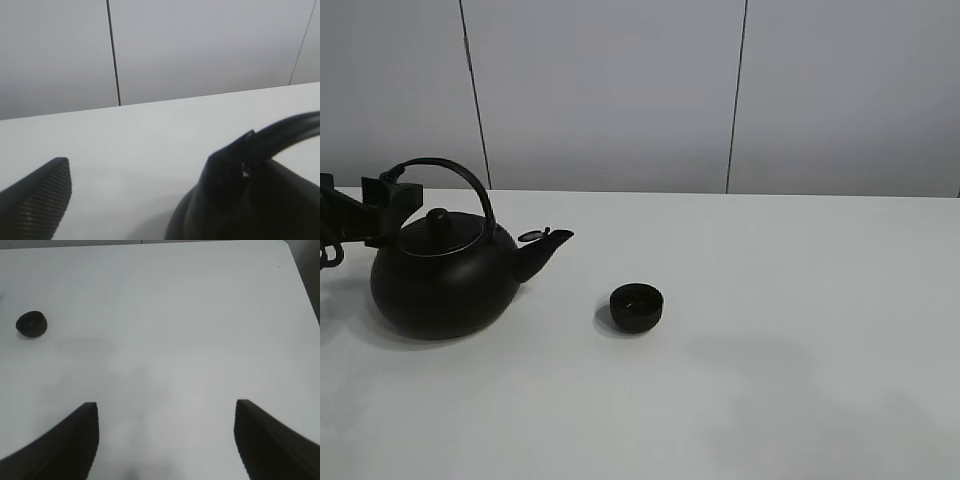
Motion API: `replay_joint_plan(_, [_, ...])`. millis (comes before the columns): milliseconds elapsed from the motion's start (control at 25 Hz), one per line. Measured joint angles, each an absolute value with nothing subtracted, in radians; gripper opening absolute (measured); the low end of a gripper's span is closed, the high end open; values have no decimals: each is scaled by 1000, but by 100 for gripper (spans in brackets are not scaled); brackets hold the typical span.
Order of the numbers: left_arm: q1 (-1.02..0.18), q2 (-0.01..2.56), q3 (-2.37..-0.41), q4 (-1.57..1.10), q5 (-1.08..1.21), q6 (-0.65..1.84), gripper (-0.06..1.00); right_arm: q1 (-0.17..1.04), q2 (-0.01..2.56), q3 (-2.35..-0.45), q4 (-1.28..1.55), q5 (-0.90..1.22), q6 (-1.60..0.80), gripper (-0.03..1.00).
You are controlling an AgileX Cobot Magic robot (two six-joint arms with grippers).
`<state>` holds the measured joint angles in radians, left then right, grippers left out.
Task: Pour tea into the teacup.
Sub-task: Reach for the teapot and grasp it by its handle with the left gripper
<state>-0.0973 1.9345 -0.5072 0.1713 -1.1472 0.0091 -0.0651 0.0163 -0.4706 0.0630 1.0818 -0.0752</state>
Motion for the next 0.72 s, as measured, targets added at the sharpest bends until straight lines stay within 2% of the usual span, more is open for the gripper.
replay_joint_plan(720, [-97,1935,-541,194,-1093,9,69,-65,16,-471,64,1081,-75,52])
